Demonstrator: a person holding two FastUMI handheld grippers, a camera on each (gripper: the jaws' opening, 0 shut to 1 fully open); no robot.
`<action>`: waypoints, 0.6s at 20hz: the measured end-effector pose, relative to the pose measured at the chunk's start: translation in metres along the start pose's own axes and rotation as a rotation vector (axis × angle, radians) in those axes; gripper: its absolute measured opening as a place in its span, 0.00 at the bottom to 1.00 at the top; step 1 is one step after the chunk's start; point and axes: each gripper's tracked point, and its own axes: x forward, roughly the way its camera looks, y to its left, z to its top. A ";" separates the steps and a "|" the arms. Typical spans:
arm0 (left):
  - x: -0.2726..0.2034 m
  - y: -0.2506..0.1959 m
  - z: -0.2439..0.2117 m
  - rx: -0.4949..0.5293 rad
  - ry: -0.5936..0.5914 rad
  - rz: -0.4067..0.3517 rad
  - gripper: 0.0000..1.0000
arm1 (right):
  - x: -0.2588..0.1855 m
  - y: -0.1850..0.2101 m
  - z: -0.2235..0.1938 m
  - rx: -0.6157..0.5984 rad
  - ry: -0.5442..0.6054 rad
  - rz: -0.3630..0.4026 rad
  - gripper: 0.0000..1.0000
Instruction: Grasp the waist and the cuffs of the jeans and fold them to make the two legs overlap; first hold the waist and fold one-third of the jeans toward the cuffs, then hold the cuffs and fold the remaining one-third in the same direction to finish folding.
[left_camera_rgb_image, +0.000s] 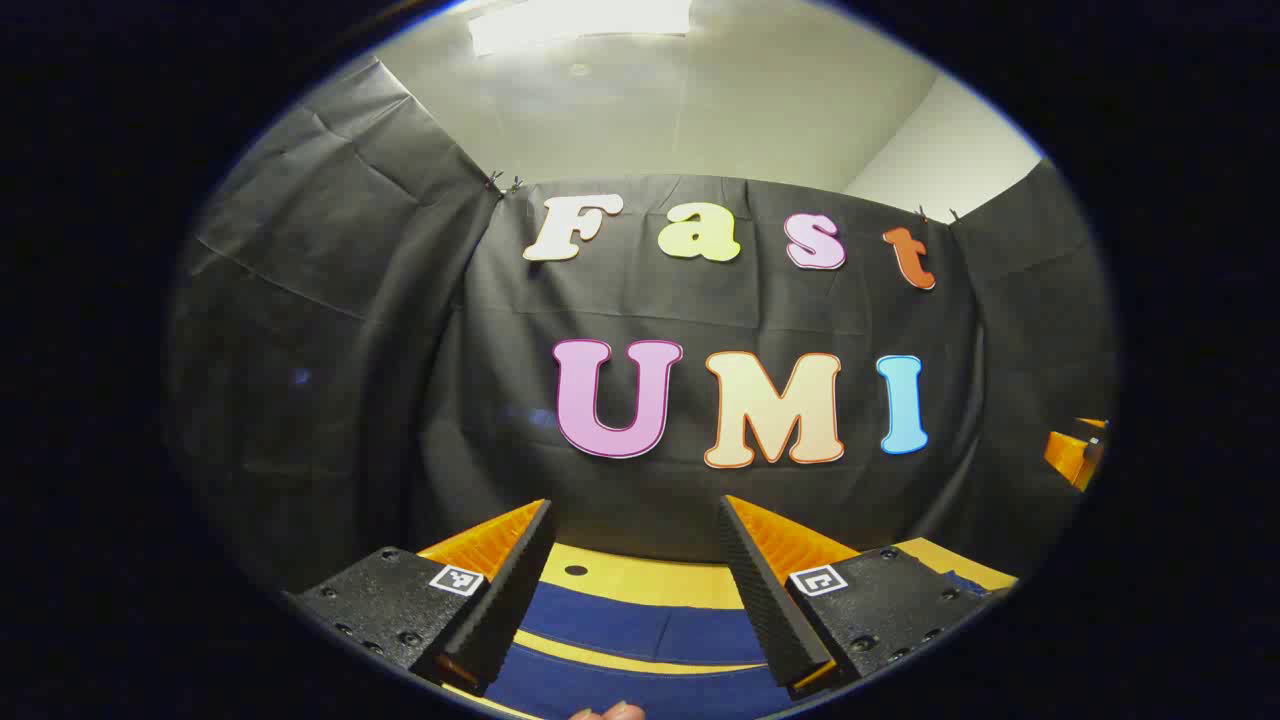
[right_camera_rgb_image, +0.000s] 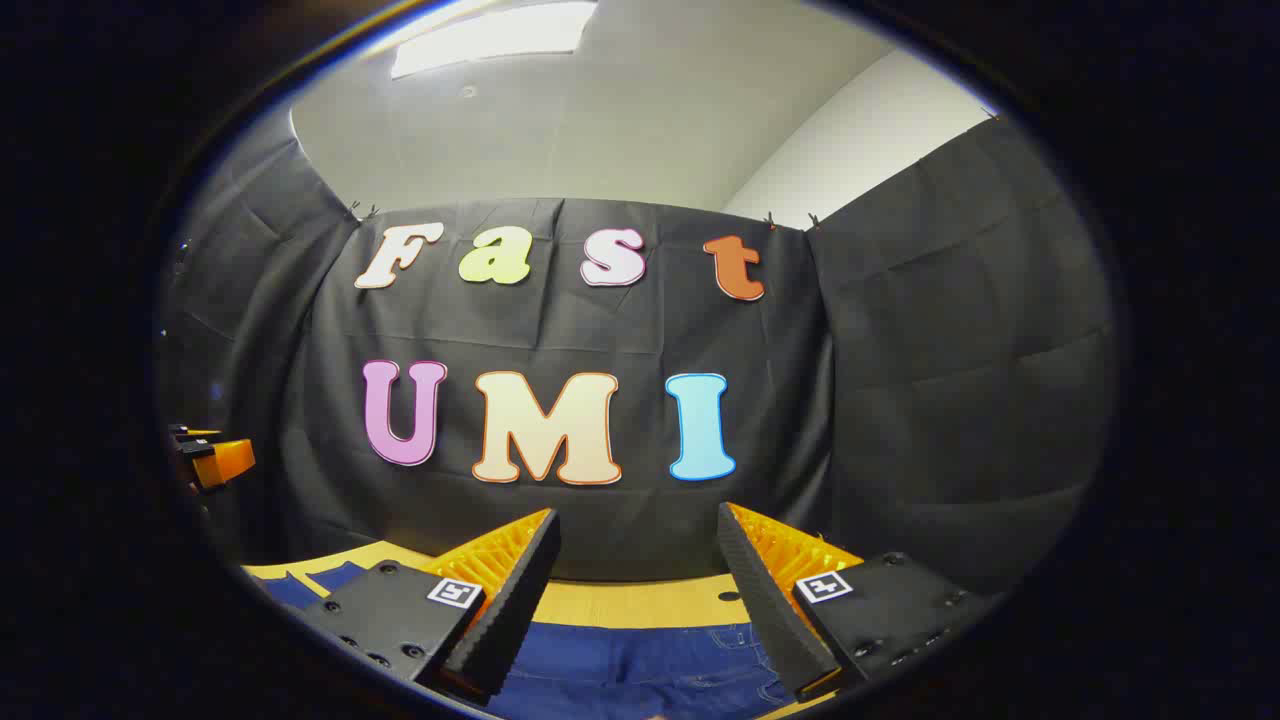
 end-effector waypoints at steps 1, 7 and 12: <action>0.000 0.001 0.000 0.001 0.004 0.005 0.92 | 0.000 0.000 0.000 0.001 0.001 0.001 0.98; -0.003 0.011 -0.011 0.031 0.025 0.015 0.92 | 0.001 0.002 -0.005 -0.005 0.013 0.006 0.96; -0.007 0.020 -0.019 0.040 0.044 0.011 0.93 | -0.004 0.007 -0.009 -0.003 0.020 0.008 0.98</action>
